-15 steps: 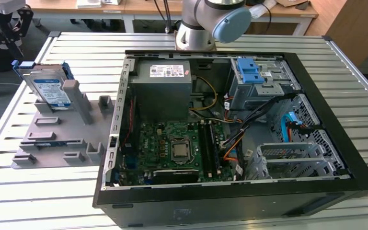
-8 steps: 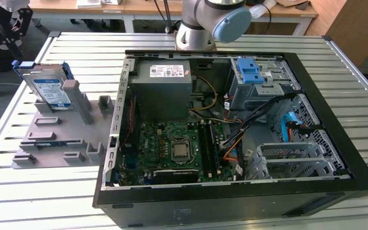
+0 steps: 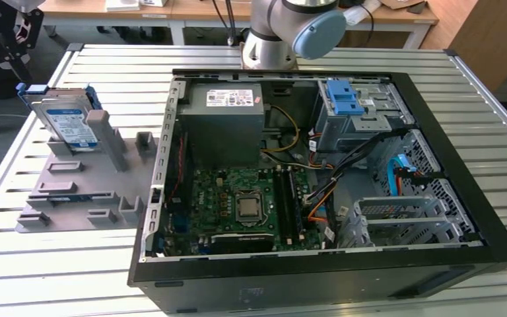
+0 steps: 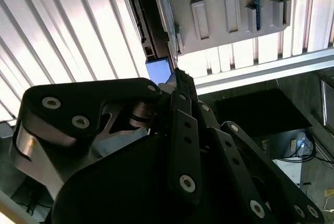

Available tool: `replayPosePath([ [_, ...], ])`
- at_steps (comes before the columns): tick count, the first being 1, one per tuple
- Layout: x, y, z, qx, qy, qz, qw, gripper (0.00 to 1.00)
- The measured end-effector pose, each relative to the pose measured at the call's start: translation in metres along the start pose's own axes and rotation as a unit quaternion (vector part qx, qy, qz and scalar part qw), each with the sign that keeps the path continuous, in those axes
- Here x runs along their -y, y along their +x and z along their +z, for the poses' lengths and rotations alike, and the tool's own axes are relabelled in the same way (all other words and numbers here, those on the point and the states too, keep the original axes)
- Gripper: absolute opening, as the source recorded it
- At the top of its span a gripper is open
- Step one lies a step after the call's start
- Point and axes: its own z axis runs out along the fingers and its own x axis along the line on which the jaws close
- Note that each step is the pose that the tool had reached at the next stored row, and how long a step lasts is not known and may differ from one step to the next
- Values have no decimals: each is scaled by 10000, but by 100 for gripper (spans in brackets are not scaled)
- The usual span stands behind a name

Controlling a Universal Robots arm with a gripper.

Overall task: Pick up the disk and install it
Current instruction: 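Pick up the disk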

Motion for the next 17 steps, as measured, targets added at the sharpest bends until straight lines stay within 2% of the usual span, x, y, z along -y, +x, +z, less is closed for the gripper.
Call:
replayPosePath([
  [9, 0, 0, 1, -2, 1, -65, 10000, 11],
  [13, 0, 0, 1, -11, 2, -301, 9995, 11],
  [17, 0, 0, 1, -24, 4, -621, 9981, 11],
])
